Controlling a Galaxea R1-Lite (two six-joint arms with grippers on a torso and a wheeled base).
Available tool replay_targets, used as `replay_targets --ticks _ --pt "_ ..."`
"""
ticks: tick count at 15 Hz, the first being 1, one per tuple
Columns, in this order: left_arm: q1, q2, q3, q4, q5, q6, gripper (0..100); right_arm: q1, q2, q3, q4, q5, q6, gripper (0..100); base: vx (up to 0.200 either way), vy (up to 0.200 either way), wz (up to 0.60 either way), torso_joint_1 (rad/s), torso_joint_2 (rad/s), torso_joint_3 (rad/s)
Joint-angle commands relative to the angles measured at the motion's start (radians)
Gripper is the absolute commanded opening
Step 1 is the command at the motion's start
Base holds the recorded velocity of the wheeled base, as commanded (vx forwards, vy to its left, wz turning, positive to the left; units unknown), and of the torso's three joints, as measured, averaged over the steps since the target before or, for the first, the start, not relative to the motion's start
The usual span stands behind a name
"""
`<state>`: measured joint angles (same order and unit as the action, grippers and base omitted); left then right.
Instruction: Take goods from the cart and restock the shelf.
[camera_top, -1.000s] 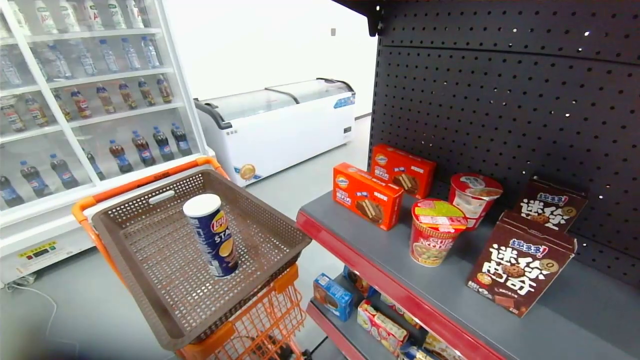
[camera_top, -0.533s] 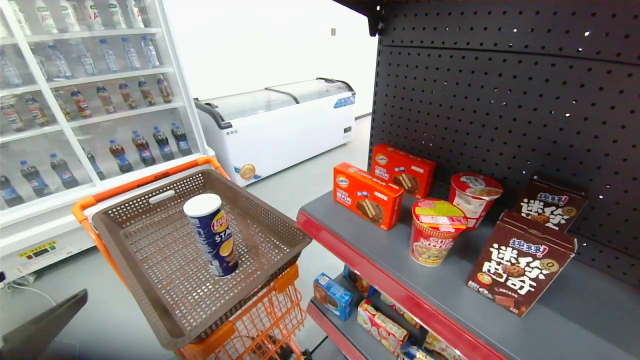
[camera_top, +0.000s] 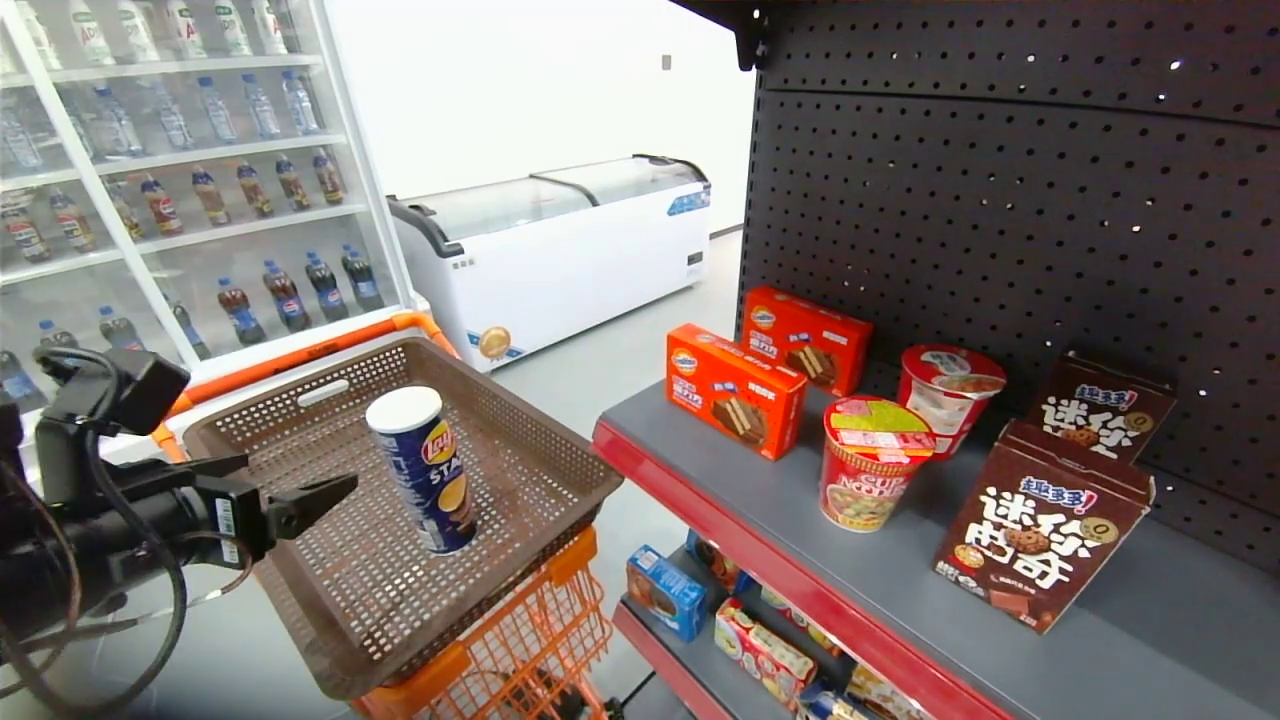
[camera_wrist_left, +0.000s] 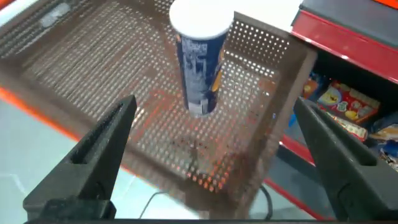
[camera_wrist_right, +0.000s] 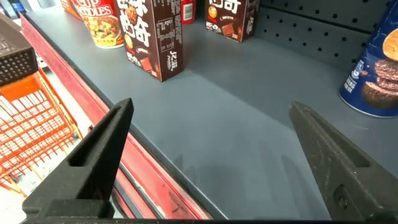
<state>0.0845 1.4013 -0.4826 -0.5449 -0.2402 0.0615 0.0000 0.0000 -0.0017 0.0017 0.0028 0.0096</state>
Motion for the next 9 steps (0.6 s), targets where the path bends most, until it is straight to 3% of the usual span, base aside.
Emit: replay_targets --ticks 1,3,9 --pt "0.043 0.214 -0.002 -0.090 -0.056 0.018 100 0.000 0.002 0.000 0.000 0.000 0.000 100 0.000 0.000 0.00 0.000 0.00 0.000" --pt "0.055 0.334 -0.016 -0.201 -0.091 0.023 100 0.000 0.000 0.000 0.000 0.000 0.000 100 0.000 0.000 0.00 0.000 0.00 0.000" --pt "0.029 0.516 -0.113 -0.320 -0.090 0.027 100 0.000 0.002 0.000 0.000 0.000 0.000 100 0.000 0.000 0.00 0.000 0.00 0.000"
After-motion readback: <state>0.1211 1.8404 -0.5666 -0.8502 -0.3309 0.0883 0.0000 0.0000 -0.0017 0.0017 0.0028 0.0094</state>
